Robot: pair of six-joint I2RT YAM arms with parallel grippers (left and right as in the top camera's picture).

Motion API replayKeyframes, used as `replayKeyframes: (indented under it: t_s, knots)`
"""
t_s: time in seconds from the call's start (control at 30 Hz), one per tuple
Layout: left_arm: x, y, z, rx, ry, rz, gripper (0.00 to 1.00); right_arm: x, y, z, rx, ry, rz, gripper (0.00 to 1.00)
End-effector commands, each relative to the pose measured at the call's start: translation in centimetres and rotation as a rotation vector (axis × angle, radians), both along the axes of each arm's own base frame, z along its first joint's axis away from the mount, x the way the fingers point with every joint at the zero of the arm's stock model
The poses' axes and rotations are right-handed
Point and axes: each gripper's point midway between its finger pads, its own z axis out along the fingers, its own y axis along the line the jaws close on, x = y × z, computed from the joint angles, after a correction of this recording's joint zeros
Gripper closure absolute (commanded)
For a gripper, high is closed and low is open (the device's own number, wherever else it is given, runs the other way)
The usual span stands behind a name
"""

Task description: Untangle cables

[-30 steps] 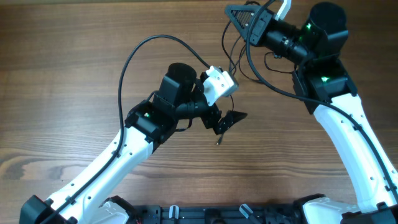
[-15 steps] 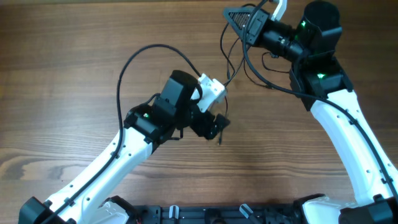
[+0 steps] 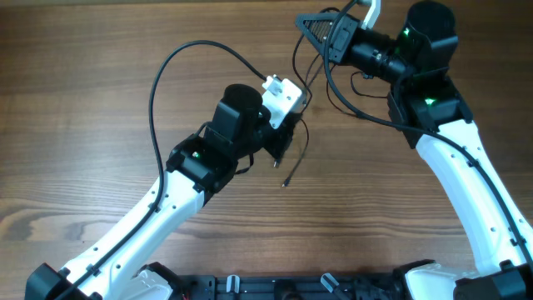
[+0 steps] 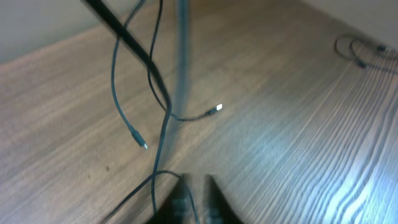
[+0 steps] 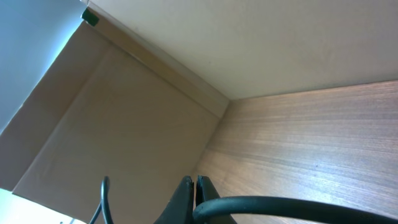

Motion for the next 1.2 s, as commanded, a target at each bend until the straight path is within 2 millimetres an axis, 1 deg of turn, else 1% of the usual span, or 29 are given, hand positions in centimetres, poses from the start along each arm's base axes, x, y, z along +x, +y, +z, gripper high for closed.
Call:
replayKeyframes:
  t_s: [0.0, 0.07, 0.13, 0.2, 0.23, 0.3, 0.33, 0.37, 0.4, 0.43, 0.47, 0.5, 0.57, 0.6, 0.63, 0.67, 0.7, 0.73, 0.8, 0.83, 0.9, 0.93, 1.0, 1.03, 1.1, 1.13, 1.17]
  knots:
    - [-0.9, 0.6, -1.0, 0.019, 0.083, 0.027, 0.96, -0.1, 0.3, 0.1, 0.000, -0.007, 0.021, 0.96]
    - [-2.1, 1.4, -2.7, 0.069, 0.161, 0.029, 0.96, 0.0, 0.3, 0.0, -0.001, -0.006, 0.017, 0.96]
    - [-2.4, 1.6, -3.2, 0.083, 0.180, 0.029, 0.96, 0.0, 0.3, -0.1, -0.002, -0.004, 0.017, 0.96]
    - [-2.4, 1.6, -3.1, 0.085, 0.172, 0.027, 0.96, 0.1, 0.3, -0.2, -0.003, 0.000, 0.017, 0.95]
    - [-2.1, 1.9, -3.1, 0.096, 0.163, 0.045, 0.96, 0.1, 0.3, -0.2, -0.004, -0.001, 0.017, 0.96]
    - [-0.7, 3.4, -3.3, 0.151, 0.119, 0.141, 0.96, 0.3, 0.2, -0.3, -0.009, 0.000, 0.002, 0.96]
    - [0.5, 4.8, -3.2, 0.184, 0.084, 0.242, 0.96, 0.5, 0.0, -0.6, -0.014, 0.010, -0.016, 0.96]
    - [1.4, 5.6, -2.7, 0.178, 0.064, 0.317, 0.80, 0.6, -0.1, -0.8, -0.019, 0.020, -0.027, 0.96]
    - [1.5, 5.5, -2.2, 0.163, 0.048, 0.317, 0.34, 0.6, -0.2, -0.9, -0.026, 0.013, -0.027, 0.96]
    - [1.7, 5.4, -1.8, 0.150, 0.036, 0.318, 0.13, 0.7, -0.2, -0.9, -0.028, 0.011, -0.027, 0.96]
    - [1.8, 5.2, -1.5, 0.140, 0.025, 0.318, 0.03, 0.7, -0.2, -0.8, -0.028, 0.010, -0.028, 0.96]
    - [2.0, 4.9, -1.1, 0.121, 0.013, 0.310, 0.00, 0.7, -0.2, -0.8, -0.029, 0.009, -0.030, 0.96]
    - [2.1, 3.5, 0.2, 0.054, -0.012, 0.263, 0.00, 0.7, -0.2, -0.8, -0.029, 0.009, -0.030, 0.96]
    - [2.2, 3.2, 0.6, 0.035, -0.024, 0.252, 0.00, 0.7, -0.2, -0.8, -0.029, 0.009, -0.030, 0.96]
    - [2.4, 2.9, 1.1, 0.015, -0.041, 0.242, 0.04, 0.7, -0.2, -0.9, -0.029, 0.010, -0.029, 0.96]
    - [2.8, 2.6, 2.0, -0.014, -0.072, 0.241, 0.30, 0.7, -0.2, -0.8, -0.029, 0.009, -0.029, 0.96]
    - [3.1, 2.3, 3.0, -0.042, -0.102, 0.241, 0.51, 0.7, -0.2, -0.8, -0.029, 0.009, -0.029, 0.96]
    - [3.5, 2.1, 3.9, -0.069, -0.132, 0.241, 0.59, 0.7, -0.2, -0.9, -0.029, 0.010, -0.028, 0.96]
    - [3.8, 1.8, 4.8, -0.098, -0.163, 0.242, 0.83, 0.6, -0.1, -1.0, -0.031, 0.015, -0.025, 0.96]
    - [3.7, 1.9, 4.7, -0.095, -0.159, 0.242, 0.96, 0.6, -0.1, -1.1, -0.033, 0.018, -0.025, 0.96]
    - [3.2, 2.3, 3.1, -0.045, -0.105, 0.241, 0.96, 0.6, -0.2, -1.2, -0.035, 0.022, -0.026, 0.96]
    - [2.5, 2.8, 1.4, 0.006, -0.049, 0.240, 0.96, 0.9, -0.5, -1.4, -0.039, 0.030, -0.048, 0.96]
    - [1.4, 3.8, -1.1, 0.089, 0.035, 0.246, 0.96, 1.6, -1.4, -1.9, -0.050, 0.053, -0.092, 0.96]
    - [0.8, 4.9, -2.5, 0.146, 0.086, 0.263, 0.96, 2.0, -2.4, -2.4, -0.055, 0.072, -0.114, 0.96]
    - [0.8, 5.2, -2.6, 0.150, 0.091, 0.271, 0.96, 2.1, -2.9, -2.6, -0.057, 0.083, -0.122, 0.96]
    - [1.2, 4.9, -2.0, 0.128, 0.068, 0.271, 0.49, 2.1, -2.9, -2.7, -0.058, 0.089, -0.119, 0.96]
    - [1.5, 4.7, -1.6, 0.112, 0.050, 0.272, 0.27, 2.0, -2.8, -2.7, -0.057, 0.089, -0.116, 0.96]
